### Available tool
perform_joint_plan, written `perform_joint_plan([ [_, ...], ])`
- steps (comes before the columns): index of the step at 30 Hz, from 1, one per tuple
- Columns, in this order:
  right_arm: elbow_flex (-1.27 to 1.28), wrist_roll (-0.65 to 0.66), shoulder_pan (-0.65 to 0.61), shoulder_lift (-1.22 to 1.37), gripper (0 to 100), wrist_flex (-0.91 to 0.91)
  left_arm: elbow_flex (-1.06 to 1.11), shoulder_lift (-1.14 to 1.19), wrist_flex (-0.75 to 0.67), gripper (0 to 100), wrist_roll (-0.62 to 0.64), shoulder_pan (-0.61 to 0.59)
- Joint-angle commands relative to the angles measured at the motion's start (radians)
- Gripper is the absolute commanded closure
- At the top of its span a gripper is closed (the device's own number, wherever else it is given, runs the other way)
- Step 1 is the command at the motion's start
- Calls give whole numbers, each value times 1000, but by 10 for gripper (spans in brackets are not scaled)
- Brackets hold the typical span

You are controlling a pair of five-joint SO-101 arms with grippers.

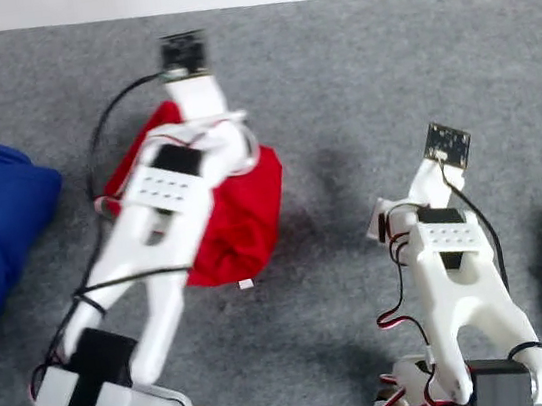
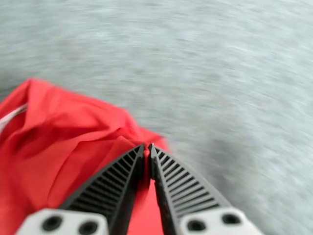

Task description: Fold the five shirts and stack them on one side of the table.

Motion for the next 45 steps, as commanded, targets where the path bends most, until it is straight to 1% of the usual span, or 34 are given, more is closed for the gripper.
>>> perform_joint_plan([
  [1,-13,-2,-8,-38,796,-15,-65,-65,20,993,6,168],
  [4,-13,-2,-8,-38,796,-15,-53,-139,25,993,6,266],
  [8,-13,-2,-7,-38,796,-15,-41,-208,83,993,6,378],
  [12,-15,-2,-2,-39,796,-15,-16,-266,95,988,-2,432],
  [13,-15,-2,-2,-39,796,-15,-16,-277,110,967,-2,435],
  [14,-15,-2,-2,-39,796,-15,-21,-286,138,928,0,437],
  [17,-15,-2,-1,-39,796,-15,-15,-298,203,738,6,446],
  [20,-15,-2,2,-39,796,-15,-8,-305,229,571,2,447],
  [21,-15,-2,16,-39,796,-15,-4,-308,236,535,3,447],
  [23,-16,-3,47,-39,796,-13,-10,-317,272,513,3,443],
  [26,-18,-9,105,-39,796,-5,-10,-383,339,512,2,386],
  [29,-47,-12,133,-41,796,35,24,-461,428,512,5,255],
  [32,-73,-63,134,-41,796,81,133,-521,439,512,5,119],
  [34,-73,-66,131,-41,796,87,231,-552,436,512,5,51],
  [37,-71,-66,104,-41,796,88,374,-578,384,512,5,-13],
  [40,-73,-66,62,-41,796,116,498,-579,278,512,3,-90],
  [42,-71,-66,28,-39,796,117,556,-578,215,512,0,-134],
  [45,-71,-74,-21,-31,796,116,615,-578,178,512,0,-196],
])
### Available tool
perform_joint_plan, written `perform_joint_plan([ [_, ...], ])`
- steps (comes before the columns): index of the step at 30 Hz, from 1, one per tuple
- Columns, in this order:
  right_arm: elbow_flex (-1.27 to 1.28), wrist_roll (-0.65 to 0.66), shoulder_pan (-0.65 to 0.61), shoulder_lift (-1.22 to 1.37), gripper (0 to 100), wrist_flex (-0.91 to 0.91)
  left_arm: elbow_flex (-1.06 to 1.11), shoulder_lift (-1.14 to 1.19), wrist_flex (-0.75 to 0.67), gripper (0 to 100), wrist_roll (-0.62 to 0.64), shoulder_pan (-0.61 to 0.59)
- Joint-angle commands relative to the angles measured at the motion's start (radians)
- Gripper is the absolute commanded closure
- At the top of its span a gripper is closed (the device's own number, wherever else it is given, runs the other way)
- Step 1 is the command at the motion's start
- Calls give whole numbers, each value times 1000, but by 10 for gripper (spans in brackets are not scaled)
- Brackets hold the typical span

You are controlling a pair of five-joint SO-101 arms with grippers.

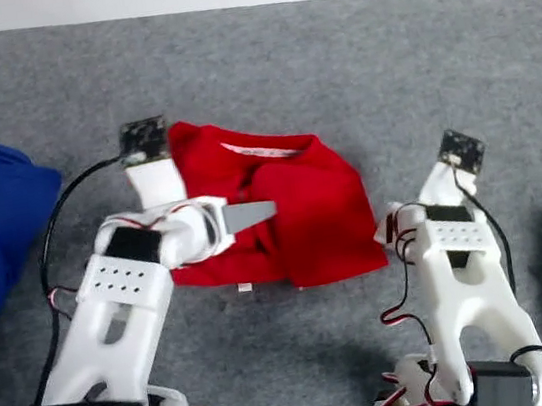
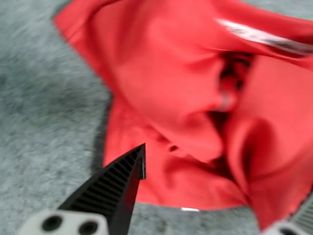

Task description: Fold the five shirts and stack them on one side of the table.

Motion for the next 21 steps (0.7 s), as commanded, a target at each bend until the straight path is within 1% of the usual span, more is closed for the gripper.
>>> perform_joint_plan([
  [1,-54,-18,-79,-21,796,2,79,-28,-75,512,-3,-93],
  [6,-53,-18,-150,-19,796,2,166,-28,-124,512,-3,-130],
  [8,-51,-18,-157,-19,796,2,185,-28,-124,512,-6,-133],
  [12,-47,-18,-159,-21,796,2,234,-28,-124,512,-86,-134],
  [15,-45,-18,-159,-21,796,2,262,-28,-127,512,-92,-134],
  [17,-45,-18,-159,-21,796,5,274,-28,-126,536,-94,-136],
  [21,-44,-18,-159,-21,797,7,282,-28,-132,652,-95,-199],
])
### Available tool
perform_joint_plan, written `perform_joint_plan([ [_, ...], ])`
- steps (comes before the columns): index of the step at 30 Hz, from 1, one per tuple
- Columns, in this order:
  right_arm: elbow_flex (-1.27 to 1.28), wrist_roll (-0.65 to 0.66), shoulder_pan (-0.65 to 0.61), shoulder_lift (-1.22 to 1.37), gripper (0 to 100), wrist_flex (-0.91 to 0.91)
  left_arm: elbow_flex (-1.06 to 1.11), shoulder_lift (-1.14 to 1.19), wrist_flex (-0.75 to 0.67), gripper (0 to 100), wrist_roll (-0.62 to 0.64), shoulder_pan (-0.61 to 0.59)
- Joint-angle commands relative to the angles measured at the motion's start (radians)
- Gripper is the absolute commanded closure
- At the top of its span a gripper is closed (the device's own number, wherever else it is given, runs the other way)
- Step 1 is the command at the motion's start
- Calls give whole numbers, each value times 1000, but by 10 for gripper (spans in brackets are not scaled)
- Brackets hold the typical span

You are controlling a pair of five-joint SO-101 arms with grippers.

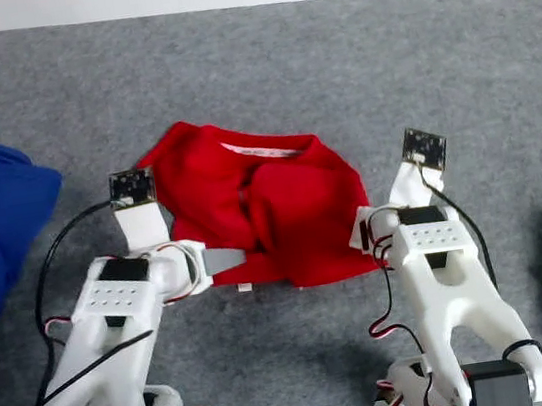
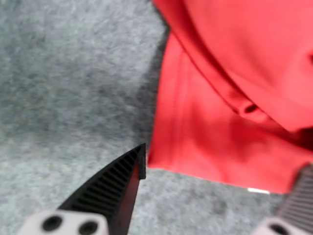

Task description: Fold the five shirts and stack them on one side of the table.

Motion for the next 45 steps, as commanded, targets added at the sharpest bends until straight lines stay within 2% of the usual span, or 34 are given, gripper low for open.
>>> perform_joint_plan([
  [1,-44,-12,-10,-21,797,7,-5,-27,-35,686,-8,-82],
  [7,-44,-6,-5,-21,797,7,19,-24,-104,857,-8,-110],
  [12,-42,-6,-4,-19,797,7,22,-24,-104,934,-8,-108],
  [17,-24,-6,-7,-21,797,7,35,-25,-106,934,-8,-107],
  [22,-22,-6,-10,-21,797,8,30,-27,-106,928,-8,-54],
  [28,-21,-6,-12,-19,797,8,35,-27,-101,782,-3,-28],
  [34,19,-5,-51,-18,865,4,38,-25,-103,854,-8,-31],
  [45,22,-5,-47,-18,869,19,39,-24,-103,840,-8,-31],
])
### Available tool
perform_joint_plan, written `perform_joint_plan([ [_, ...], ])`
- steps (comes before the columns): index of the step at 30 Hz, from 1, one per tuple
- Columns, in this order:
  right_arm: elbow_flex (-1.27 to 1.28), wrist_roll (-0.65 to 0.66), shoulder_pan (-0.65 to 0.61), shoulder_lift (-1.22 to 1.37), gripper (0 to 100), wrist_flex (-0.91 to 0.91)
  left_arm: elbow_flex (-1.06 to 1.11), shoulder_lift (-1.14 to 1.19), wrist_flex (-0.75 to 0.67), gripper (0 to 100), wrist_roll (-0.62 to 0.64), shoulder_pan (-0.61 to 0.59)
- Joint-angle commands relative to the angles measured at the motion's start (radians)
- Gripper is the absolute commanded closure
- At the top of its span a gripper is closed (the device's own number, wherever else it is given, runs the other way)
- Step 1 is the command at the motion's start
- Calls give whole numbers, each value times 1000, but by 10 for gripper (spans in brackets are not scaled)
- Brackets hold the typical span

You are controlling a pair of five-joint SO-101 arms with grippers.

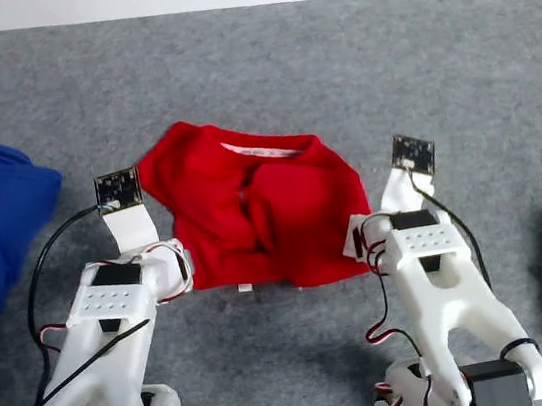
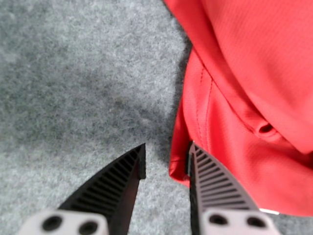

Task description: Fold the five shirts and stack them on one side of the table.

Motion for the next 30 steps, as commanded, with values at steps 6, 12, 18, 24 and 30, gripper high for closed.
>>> perform_joint_plan([
  [6,-7,49,19,-16,993,12,-4,-24,-14,976,-11,21],
  [12,-10,54,36,-27,991,12,-8,-25,-35,995,-11,18],
  [18,-56,54,151,-28,991,12,-12,-28,-89,995,-3,-50],
  [24,-99,52,248,-28,991,12,-10,-33,-87,992,-2,-51],
  [30,-148,51,355,-25,991,-33,-10,-35,-87,992,-2,-27],
])
